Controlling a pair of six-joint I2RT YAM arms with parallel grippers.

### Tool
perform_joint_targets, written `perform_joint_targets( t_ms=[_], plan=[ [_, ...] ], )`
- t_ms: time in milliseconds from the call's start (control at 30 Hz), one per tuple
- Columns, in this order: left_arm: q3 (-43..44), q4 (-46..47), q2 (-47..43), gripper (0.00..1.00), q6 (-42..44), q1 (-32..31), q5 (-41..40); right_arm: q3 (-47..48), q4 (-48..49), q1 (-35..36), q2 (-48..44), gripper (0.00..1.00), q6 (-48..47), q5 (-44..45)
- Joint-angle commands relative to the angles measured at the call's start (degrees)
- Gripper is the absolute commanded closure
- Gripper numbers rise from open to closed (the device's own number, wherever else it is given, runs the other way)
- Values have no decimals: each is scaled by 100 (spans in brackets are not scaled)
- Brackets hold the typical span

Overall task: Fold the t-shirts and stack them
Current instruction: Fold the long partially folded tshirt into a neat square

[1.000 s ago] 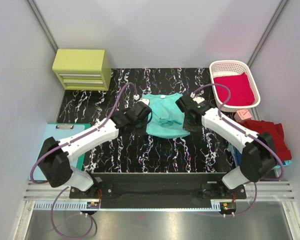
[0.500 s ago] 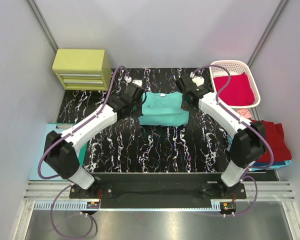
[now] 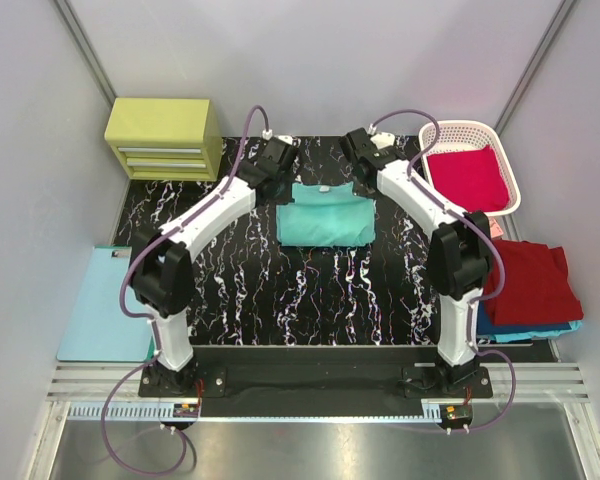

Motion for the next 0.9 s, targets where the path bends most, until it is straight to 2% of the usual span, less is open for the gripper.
perform_joint_targets(
  t_ms=[0,433,500,700,867],
  plan=[
    [746,113,342,100,118,184,2,938,114,-88,410,100,-194,343],
    [2460,42,1844,100,216,649,493,3005,26,-281,2106,100,-520,300],
    [2531,7,1942,100,136,754,660,3146,-1,-343,2248,100,-511,230],
    [2171,279,1740,100,153,764,486,2884,96,-360,2142,100,-485,229],
    [2514,288,2056,100,233,869,556,3173,157,-440,2458,100,-555,80]
  ],
)
